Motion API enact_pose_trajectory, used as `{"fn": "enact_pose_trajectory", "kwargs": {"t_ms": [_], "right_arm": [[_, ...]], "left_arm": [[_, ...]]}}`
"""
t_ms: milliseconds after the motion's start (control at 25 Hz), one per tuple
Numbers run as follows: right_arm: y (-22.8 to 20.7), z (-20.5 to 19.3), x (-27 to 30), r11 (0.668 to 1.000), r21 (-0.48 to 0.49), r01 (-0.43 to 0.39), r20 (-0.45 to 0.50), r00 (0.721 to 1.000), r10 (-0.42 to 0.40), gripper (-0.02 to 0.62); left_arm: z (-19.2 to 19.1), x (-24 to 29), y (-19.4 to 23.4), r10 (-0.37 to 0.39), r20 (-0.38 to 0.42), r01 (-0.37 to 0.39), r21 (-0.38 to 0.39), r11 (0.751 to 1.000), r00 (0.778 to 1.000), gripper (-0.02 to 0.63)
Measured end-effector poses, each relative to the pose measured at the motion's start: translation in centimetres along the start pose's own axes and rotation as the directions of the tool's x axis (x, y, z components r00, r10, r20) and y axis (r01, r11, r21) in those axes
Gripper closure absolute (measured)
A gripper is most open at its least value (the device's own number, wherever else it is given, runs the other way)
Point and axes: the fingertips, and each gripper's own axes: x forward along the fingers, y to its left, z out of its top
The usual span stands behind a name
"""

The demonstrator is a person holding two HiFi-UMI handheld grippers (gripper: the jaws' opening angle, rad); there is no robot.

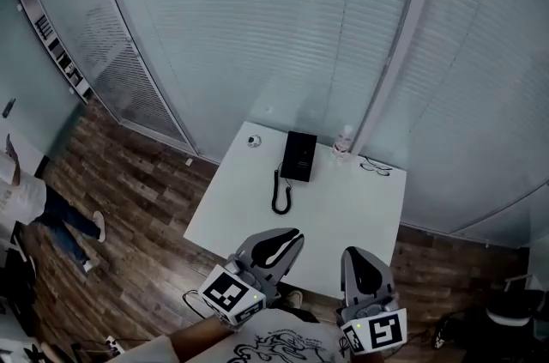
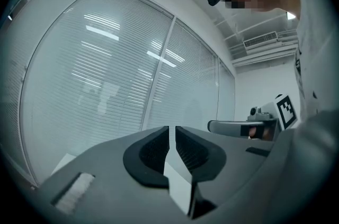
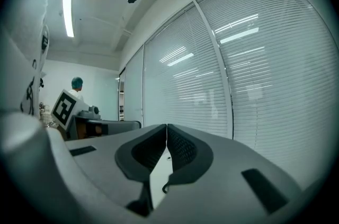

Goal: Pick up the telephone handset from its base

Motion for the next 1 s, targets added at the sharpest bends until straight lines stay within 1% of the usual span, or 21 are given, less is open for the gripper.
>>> {"fn": "enact_pose_trajectory", "kwargs": {"t_ms": [120,280,480,600,800,1000], "right_arm": [[-0.2,-0.3,2.1,1.000,-0.001,-0.007,-0.010,1.000,0.007,0.589],[-0.4,-0.2,5.6,1.000,-0.005,0.004,-0.013,1.000,-0.004,0.589],[-0.5,0.3,10.7,1.000,-0.015,0.011,-0.008,1.000,-0.011,0.589],[-0.4,0.4,13.7,0.999,-0.013,0.030,-0.009,1.000,-0.030,0.589],[-0.1,0.3,17.7,0.998,-0.020,0.053,-0.022,0.998,-0.053,0.589],[-0.6,0.3,19.6,0.996,-0.021,0.091,-0.033,0.995,-0.092,0.589]], "left_arm": [[0.4,0.8,1.6,-0.004,0.007,0.004,-0.005,1.000,1.000,0.571],[0.7,2.1,4.7,-0.022,0.001,0.022,-0.015,1.000,1.000,0.572],[1.1,3.8,8.5,-0.064,-0.008,0.064,-0.015,0.998,0.998,0.571],[1.5,4.4,11.0,-0.089,-0.016,0.088,-0.021,0.996,0.996,0.571],[2.4,5.4,15.1,-0.106,-0.009,0.106,-0.043,0.993,0.994,0.571],[2.8,6.5,17.0,-0.142,-0.009,0.141,-0.052,0.989,0.990,0.572]]}}
